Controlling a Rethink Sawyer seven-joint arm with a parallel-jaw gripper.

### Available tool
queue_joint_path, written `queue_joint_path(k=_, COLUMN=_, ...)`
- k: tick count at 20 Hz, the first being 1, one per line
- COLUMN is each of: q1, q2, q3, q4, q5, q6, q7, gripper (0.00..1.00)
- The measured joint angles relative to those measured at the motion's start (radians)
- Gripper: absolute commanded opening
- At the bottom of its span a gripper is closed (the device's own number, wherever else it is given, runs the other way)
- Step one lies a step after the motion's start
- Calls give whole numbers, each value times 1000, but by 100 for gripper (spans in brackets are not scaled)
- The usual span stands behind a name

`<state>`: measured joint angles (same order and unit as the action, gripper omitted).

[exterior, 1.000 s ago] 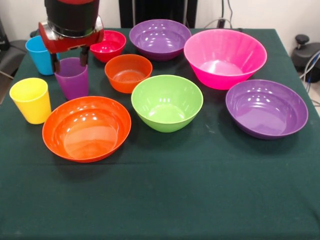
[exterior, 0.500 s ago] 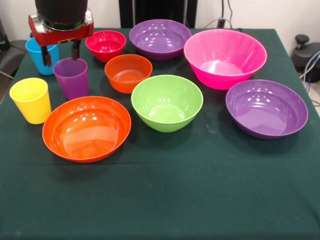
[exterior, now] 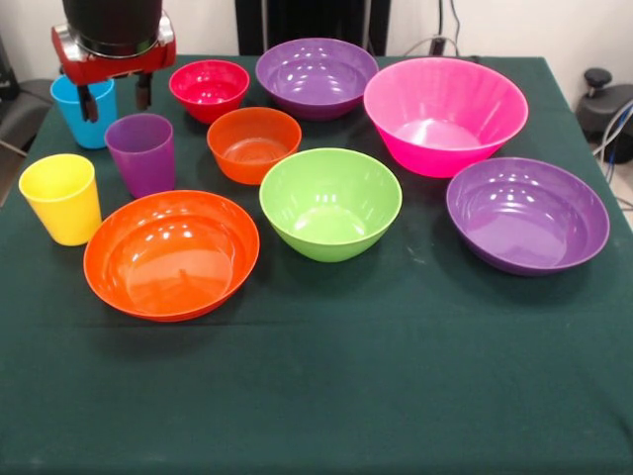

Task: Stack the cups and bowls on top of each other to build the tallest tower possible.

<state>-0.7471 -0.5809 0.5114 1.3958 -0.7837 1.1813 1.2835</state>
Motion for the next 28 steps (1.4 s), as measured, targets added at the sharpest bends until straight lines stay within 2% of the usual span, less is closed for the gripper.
queue_joint_path(k=22, q1=0, q2=-8, q3=-3, q4=108, q5=0, q6=0, q7=0, gripper=100)
queue_joint_path(k=28, q1=-2, q2=28, q3=-5, q4=109, q5=0, q6=-1, q7=0, gripper=100)
